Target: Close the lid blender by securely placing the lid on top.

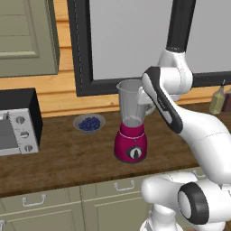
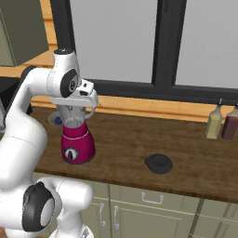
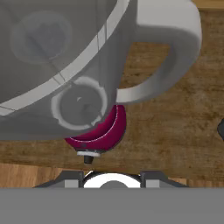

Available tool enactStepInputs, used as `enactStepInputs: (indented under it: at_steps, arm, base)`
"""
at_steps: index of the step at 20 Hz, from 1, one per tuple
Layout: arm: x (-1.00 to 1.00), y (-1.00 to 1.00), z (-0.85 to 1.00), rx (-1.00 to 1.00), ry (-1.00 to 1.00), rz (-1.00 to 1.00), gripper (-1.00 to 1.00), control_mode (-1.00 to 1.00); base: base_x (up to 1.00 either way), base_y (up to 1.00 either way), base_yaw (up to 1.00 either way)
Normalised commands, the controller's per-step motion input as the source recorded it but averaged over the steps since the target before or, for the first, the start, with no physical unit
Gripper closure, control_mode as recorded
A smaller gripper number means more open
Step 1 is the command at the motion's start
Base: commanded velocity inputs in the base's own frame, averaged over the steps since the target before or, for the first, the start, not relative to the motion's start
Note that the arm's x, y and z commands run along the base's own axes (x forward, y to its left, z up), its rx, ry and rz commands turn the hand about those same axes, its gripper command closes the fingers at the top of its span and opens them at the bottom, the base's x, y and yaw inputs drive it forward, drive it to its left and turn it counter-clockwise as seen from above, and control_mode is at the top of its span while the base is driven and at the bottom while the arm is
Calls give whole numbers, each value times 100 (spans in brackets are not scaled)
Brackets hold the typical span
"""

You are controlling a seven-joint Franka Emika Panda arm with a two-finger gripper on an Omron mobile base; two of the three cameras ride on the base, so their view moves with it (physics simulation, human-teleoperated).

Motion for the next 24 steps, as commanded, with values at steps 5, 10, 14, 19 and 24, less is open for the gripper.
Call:
enactStepInputs:
  at_steps: [5, 10, 14, 19, 24]
  arm:
    - [-33, -25, 0, 0, -3, -3, -100, -100]
    - [-62, -97, 0, 4, -5, -6, -100, -100]
    - [-51, -100, 0, 4, -2, -8, -100, -100]
    - [-28, -100, 0, 2, 0, -5, -100, -100]
    - [-7, -100, 0, 0, 0, 0, -100, -100]
  base:
    - [0, 0, 0]
    - [0, 0, 0]
    - [0, 0, 0]
    - [0, 0, 0]
    - [0, 0, 0]
